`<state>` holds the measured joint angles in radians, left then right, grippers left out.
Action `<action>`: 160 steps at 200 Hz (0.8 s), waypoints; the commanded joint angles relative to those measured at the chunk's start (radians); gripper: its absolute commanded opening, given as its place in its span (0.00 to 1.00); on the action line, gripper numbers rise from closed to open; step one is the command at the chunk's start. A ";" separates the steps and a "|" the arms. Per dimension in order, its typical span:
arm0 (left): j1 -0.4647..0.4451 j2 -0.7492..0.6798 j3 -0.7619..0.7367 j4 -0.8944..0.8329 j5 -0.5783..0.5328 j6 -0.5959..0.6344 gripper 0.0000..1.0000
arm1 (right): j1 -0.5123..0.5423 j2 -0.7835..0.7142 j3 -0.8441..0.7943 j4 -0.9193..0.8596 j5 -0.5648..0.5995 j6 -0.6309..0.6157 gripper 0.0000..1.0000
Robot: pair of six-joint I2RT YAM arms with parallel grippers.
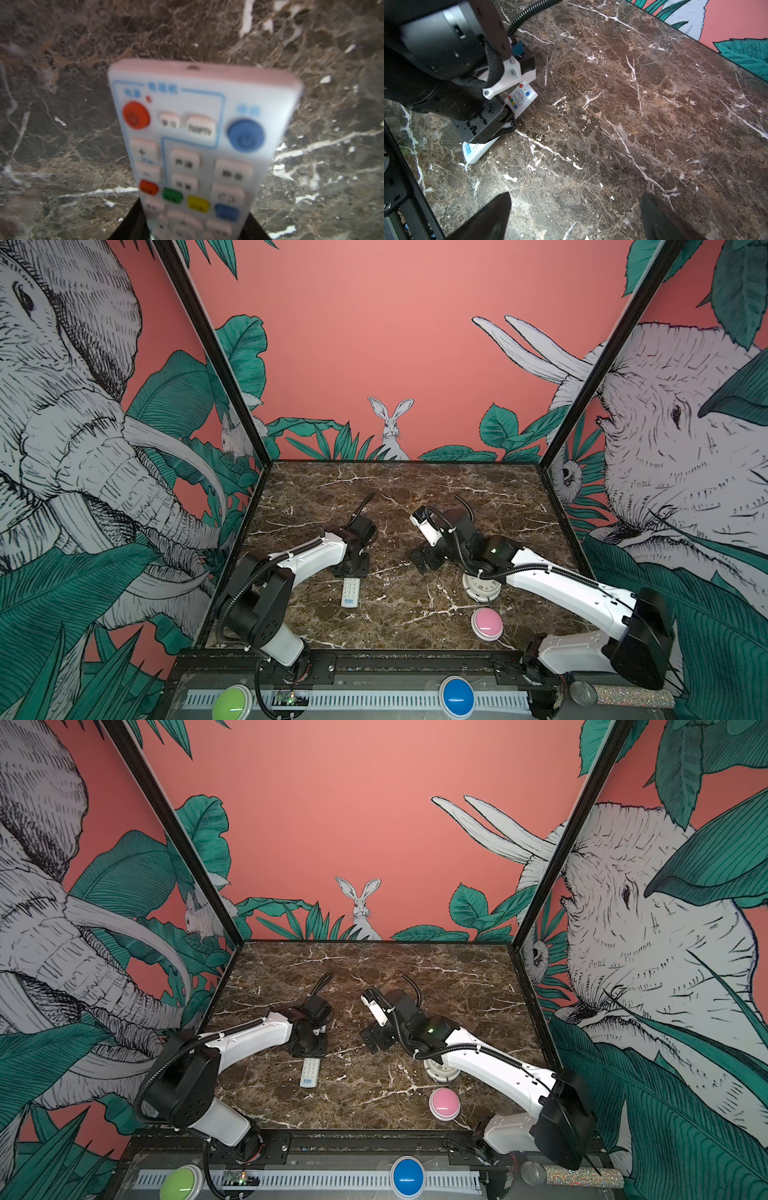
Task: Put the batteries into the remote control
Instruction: 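Lower the white remote with the left gripper toward the table, then set the remote flat on the table and open the left gripper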
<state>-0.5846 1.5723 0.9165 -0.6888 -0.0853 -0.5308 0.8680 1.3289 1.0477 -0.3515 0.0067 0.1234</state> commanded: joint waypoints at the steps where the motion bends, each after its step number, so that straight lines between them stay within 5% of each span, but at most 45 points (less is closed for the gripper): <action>1: -0.009 0.012 -0.020 0.023 -0.020 -0.021 0.00 | -0.008 0.006 -0.009 0.029 -0.006 0.002 0.99; 160: -0.017 0.068 -0.084 0.084 -0.033 -0.045 0.03 | -0.024 -0.008 -0.030 0.038 -0.009 0.001 0.99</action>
<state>-0.5907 1.6024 0.8768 -0.6334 -0.0948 -0.5549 0.8486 1.3289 1.0233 -0.3393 0.0025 0.1234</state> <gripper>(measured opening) 0.512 0.988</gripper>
